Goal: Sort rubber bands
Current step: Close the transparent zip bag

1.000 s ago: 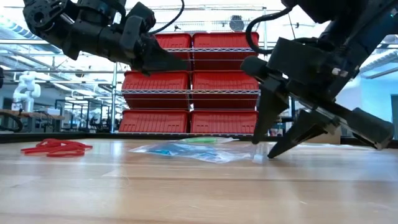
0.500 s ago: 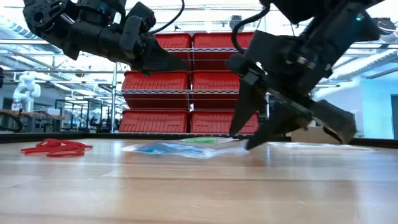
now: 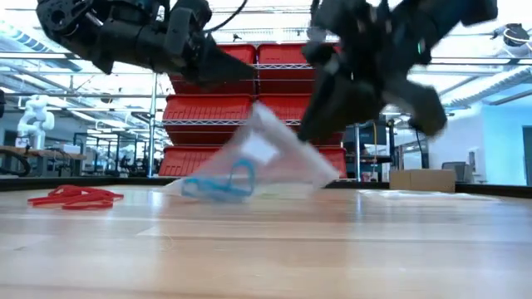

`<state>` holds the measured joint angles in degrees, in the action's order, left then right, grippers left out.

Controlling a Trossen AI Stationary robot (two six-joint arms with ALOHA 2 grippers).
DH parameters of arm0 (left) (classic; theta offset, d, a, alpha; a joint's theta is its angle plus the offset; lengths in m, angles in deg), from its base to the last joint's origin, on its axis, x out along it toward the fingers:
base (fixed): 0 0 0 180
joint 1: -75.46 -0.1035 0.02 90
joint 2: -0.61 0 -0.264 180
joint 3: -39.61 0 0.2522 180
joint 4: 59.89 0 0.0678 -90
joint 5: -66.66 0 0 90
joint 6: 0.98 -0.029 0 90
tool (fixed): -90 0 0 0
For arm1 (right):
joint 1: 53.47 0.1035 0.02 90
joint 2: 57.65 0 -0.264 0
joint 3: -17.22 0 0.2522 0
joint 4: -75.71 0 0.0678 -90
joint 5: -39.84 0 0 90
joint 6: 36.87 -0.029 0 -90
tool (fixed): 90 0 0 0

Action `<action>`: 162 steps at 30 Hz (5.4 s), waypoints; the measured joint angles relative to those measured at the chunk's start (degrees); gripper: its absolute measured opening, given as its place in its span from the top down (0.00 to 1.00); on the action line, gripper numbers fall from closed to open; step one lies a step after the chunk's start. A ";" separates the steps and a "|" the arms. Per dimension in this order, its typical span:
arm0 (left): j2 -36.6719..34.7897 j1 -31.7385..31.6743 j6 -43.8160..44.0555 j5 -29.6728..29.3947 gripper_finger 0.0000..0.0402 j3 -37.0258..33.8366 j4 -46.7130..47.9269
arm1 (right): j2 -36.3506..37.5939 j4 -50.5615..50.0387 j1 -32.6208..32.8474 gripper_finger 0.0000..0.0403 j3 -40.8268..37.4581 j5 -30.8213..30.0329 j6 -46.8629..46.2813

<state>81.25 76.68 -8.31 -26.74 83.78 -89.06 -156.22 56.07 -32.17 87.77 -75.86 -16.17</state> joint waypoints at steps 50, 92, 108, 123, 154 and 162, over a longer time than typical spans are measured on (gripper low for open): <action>-0.22 5.29 2.58 2.88 0.53 4.37 9.01 | 10.46 -21.40 13.45 0.51 -6.06 7.61 -55.22; -0.22 6.78 -3.95 3.34 0.53 4.33 8.94 | 6.02 -39.15 9.27 1.00 14.50 4.67 -44.54; -0.19 10.88 6.18 4.73 0.53 4.33 3.25 | 6.02 -45.44 2.46 1.00 27.37 1.46 -33.26; -0.15 11.28 10.02 0.24 0.53 4.59 0.88 | 6.02 -44.98 2.25 1.00 27.37 -1.47 -31.97; 4.24 12.37 6.98 -3.28 0.98 8.24 1.33 | 6.02 -44.36 2.25 0.99 27.35 -2.84 -32.44; 4.26 12.25 4.99 -4.30 0.99 8.24 1.71 | 6.02 -39.22 0.11 0.83 27.33 0.77 -36.05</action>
<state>85.51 88.93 -3.33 -31.04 92.02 -87.36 -150.20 16.85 -32.06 115.10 -75.09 -52.22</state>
